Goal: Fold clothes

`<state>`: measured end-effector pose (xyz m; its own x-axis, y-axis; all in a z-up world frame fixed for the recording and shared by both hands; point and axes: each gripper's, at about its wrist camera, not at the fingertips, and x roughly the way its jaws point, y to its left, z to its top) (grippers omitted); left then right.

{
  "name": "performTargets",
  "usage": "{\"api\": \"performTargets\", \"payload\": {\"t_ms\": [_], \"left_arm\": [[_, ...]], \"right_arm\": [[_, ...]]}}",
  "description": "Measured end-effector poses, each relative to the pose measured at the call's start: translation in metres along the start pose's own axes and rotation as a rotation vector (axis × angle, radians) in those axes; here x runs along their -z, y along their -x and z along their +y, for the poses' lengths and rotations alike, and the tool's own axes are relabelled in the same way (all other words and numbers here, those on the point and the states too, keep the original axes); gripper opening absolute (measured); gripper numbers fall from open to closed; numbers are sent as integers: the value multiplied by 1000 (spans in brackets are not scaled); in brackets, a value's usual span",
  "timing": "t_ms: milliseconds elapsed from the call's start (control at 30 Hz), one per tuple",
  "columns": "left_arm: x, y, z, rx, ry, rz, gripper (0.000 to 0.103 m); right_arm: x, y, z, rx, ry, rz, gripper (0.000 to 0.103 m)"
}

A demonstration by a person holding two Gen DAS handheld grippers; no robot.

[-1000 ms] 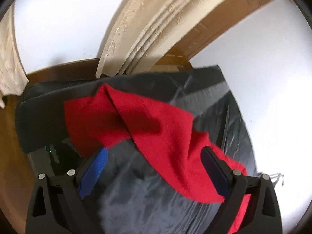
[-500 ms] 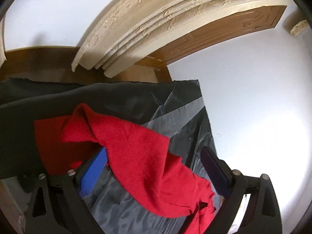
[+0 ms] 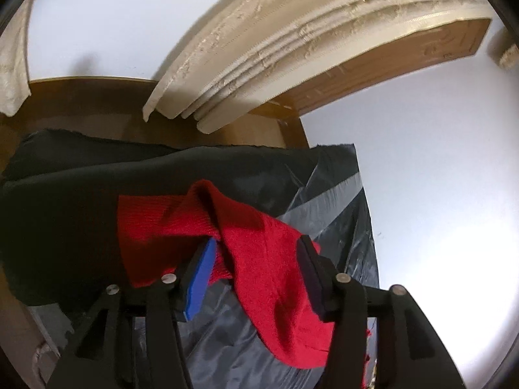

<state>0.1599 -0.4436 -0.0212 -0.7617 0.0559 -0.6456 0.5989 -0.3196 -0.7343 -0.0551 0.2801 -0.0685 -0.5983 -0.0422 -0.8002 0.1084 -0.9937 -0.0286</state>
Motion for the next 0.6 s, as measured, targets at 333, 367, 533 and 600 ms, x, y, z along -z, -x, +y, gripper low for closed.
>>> {"api": "performTargets", "payload": {"t_ms": [333,367,533,600], "left_arm": [[-7,-12,1,88,63,-19,73],[-8,-15,1,107,69,-6,73],[-6,-20,-6,105,37,0,63],[-7,-24,-4,88,44,15,32]], "right_arm": [[0,0,0,0,0,0,97],[0,0,0,0,0,0,97],[0,0,-1,-1,1,0,97],[0,0,-1,-1,1,0,97]]}}
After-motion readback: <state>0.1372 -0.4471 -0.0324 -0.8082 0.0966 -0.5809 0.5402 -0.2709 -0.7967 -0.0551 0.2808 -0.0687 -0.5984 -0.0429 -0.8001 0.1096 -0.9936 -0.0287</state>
